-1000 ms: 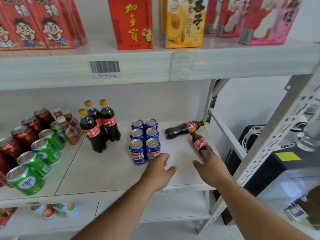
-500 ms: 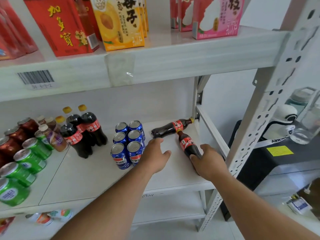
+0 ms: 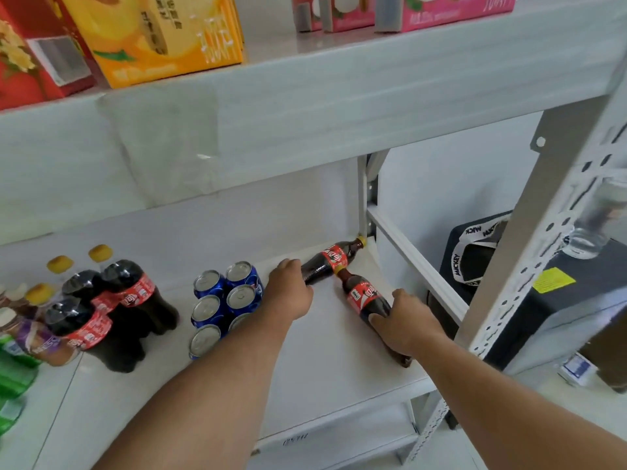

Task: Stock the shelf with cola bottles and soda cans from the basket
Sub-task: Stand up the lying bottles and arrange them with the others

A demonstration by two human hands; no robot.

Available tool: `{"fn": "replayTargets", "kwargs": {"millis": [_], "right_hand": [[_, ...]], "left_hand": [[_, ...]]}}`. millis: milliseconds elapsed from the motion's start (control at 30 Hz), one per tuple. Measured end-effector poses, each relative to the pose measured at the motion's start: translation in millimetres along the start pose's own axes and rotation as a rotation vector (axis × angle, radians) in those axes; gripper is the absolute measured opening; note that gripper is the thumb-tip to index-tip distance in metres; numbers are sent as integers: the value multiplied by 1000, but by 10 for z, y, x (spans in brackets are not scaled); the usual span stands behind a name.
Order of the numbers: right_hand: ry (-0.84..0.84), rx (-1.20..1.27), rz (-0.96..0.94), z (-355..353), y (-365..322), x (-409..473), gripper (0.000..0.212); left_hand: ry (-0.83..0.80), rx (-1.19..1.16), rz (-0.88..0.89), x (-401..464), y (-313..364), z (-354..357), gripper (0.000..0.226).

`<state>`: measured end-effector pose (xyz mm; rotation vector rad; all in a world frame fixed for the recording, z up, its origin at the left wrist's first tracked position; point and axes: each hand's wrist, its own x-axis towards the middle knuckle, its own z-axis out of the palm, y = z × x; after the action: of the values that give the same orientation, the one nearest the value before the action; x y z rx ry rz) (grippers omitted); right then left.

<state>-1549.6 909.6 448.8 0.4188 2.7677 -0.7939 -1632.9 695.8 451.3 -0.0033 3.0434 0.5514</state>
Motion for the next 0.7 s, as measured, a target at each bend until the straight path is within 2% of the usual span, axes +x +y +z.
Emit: {"fn": "replayTargets", "kwargs": {"millis": [133, 267, 433, 700], "right_hand": [[-29, -51, 16, 64, 26, 145, 60], [-64, -87, 24, 96, 65, 182, 55], [-53, -149, 8, 85, 114, 149, 46], [-108, -94, 35, 32, 198, -65, 51]], "left_hand": [[-18, 142, 54, 274, -42, 112, 45], [-93, 283, 62, 445, -34, 185, 51], [-117, 296, 15, 475, -37, 260, 48], [-159, 207, -135, -92, 105, 283, 67]]}}
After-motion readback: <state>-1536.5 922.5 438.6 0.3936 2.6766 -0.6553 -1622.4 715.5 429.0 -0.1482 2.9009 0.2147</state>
